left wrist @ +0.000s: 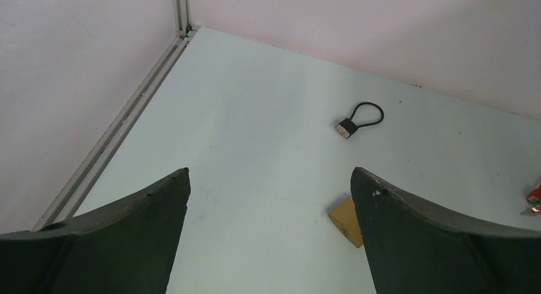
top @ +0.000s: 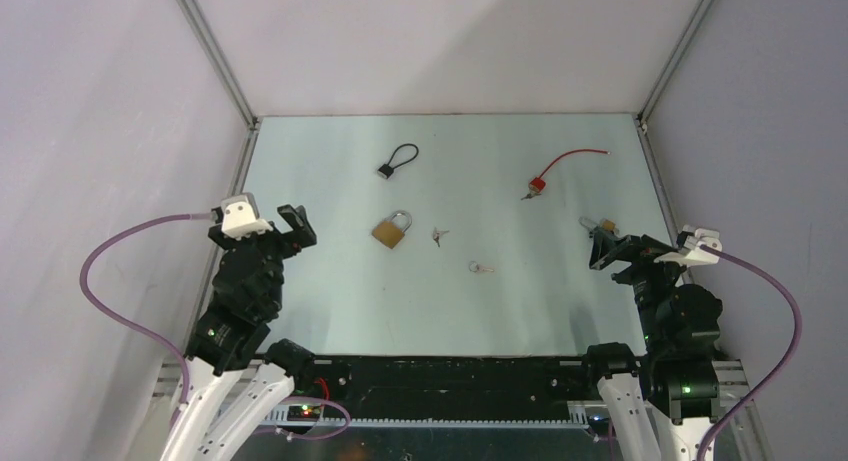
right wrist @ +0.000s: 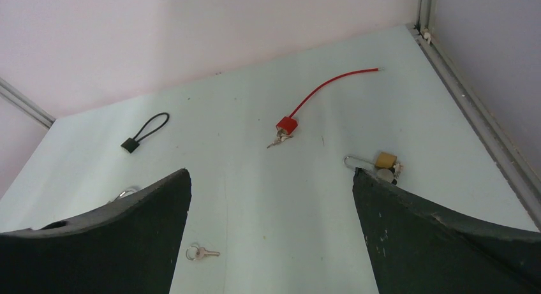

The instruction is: Unlock with the key

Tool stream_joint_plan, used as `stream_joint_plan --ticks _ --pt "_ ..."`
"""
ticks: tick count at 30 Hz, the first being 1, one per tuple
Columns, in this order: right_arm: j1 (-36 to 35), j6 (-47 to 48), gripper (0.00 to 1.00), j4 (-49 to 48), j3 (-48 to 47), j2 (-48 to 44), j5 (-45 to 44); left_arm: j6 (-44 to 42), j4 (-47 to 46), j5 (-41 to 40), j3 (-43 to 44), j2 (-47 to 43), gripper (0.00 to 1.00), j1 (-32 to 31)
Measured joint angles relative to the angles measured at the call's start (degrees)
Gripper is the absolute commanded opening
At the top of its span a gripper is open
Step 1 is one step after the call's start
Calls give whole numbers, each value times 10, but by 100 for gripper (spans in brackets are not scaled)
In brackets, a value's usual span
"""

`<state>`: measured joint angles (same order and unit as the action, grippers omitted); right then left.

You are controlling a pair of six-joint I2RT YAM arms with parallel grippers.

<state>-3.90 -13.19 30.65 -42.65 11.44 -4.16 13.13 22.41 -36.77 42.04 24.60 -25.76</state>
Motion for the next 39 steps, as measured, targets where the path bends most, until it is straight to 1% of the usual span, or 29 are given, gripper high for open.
stream_joint_plan --ticks 14,20,26,30,36,38,39 --pt "0 -19 100 16 0 3 -12 3 0 15 0 13 100 0" --pt "0 -38 100 18 1 37 -3 7 0 40 0 46 100 0" --pt "0 -82 99 21 4 115 4 34 9 90 4 135 100 0" --pt "0 -130 100 20 10 171 8 55 32 132 32 215 100 0" --pt "9 -168 99 -2 54 179 2 85 67 184 85 347 100 0" --pt "14 -169 95 -25 73 179 9 93 79 197 101 387 100 0" --pt "16 -169 94 -36 81 182 13 94 87 207 111 410 100 0"
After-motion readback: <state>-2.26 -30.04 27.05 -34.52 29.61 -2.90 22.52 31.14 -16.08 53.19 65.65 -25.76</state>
